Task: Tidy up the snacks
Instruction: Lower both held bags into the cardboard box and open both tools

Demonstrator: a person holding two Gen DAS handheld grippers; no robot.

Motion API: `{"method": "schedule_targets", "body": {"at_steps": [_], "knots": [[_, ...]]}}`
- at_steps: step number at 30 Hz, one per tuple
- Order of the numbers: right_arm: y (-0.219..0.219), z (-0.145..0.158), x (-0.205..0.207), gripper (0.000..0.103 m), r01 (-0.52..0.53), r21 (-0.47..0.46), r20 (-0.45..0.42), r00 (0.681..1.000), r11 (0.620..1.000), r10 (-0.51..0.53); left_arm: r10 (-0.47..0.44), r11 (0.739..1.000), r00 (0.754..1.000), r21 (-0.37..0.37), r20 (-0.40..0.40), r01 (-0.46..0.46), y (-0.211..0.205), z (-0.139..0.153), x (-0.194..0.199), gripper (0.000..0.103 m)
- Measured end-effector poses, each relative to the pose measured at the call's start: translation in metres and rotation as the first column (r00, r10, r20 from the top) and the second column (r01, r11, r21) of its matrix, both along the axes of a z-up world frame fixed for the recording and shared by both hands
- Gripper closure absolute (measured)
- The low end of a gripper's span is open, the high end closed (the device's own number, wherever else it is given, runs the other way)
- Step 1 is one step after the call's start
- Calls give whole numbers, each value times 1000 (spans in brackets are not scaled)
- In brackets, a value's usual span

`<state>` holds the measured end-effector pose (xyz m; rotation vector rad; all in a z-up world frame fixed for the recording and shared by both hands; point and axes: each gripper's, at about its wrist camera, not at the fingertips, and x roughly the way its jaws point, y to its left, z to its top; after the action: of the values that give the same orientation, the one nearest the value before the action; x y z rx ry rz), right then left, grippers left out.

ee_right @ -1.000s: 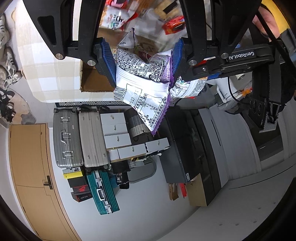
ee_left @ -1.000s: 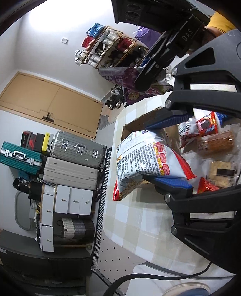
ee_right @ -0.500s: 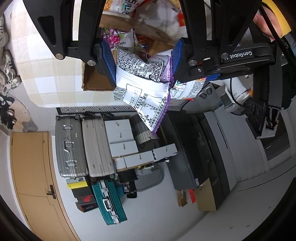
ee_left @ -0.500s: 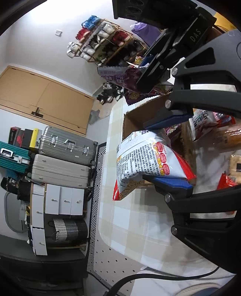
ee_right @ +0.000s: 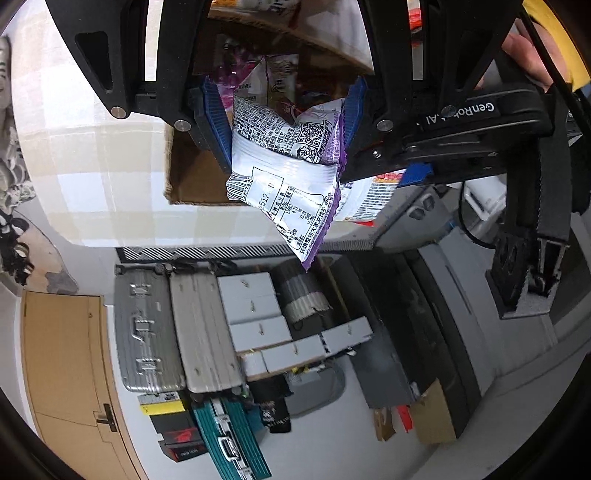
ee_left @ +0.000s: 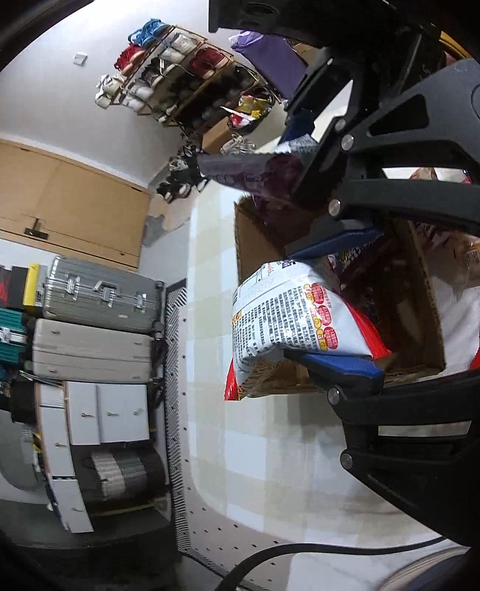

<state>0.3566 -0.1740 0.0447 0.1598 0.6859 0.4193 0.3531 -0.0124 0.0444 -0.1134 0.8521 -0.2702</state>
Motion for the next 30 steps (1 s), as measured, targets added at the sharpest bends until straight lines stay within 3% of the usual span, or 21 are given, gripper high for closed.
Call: {"method": "schedule_targets", "body": {"at_steps": [3,15,30], "knots": [[-2,-8,6,49,2,-12,-24,1000,1000,-3,18,999,999,-45,-42,-20,5,-14,17,59],[-4,-23,17,49,8,-47,-53,999,999,-11,0,1000,998,-28,-65,-2,-2,-47,32,58],[9,-24,21,49,-11,-107,-57,998,994,5,12,998,999,-54,-50,-15,8,-48,11,58]]}}
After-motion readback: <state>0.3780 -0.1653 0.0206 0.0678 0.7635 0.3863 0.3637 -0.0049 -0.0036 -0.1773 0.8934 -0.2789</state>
